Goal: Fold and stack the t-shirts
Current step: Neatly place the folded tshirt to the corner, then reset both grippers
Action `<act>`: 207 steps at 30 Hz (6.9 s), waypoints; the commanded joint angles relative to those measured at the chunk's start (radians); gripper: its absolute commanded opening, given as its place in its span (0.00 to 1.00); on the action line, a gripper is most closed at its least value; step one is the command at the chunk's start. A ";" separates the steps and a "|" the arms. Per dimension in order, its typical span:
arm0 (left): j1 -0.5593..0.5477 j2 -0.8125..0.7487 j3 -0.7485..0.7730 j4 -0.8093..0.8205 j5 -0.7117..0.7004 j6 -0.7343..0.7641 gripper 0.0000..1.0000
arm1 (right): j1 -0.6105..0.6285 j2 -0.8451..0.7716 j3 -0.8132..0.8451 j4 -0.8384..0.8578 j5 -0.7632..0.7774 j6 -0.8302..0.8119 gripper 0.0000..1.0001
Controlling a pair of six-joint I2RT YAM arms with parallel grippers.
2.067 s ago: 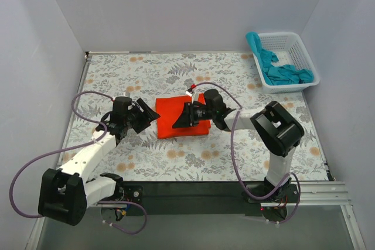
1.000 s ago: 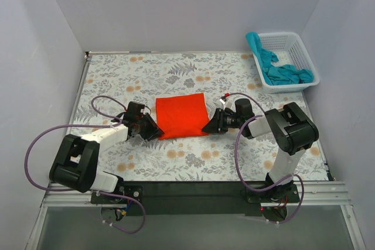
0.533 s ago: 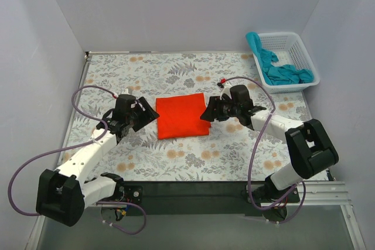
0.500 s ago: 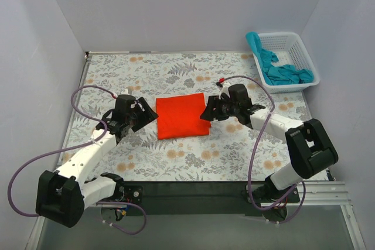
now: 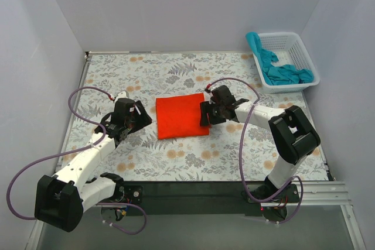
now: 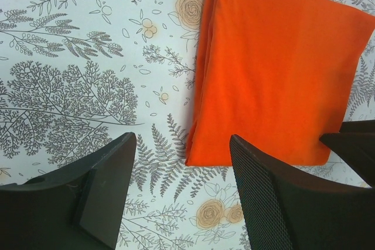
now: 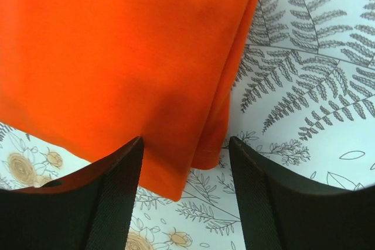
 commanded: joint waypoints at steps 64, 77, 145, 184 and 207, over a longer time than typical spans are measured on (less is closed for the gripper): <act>0.050 0.523 0.194 0.040 -0.077 -0.171 0.00 | -0.053 -0.422 -0.281 0.055 0.029 -0.012 0.74; 0.365 0.861 0.599 0.005 -0.248 0.099 0.00 | -0.058 -0.519 -0.296 0.003 0.094 -0.109 0.74; 0.622 1.009 0.458 0.457 -0.118 -1.013 0.00 | -0.182 -0.754 -0.392 -0.071 0.029 -0.173 0.86; 0.659 1.221 0.745 0.405 0.069 -0.677 0.45 | -0.185 -0.727 -0.387 -0.079 0.002 -0.173 0.85; 0.348 0.161 0.366 -0.047 0.107 -0.079 0.98 | -0.205 -1.008 -0.073 -0.459 0.528 -0.054 0.98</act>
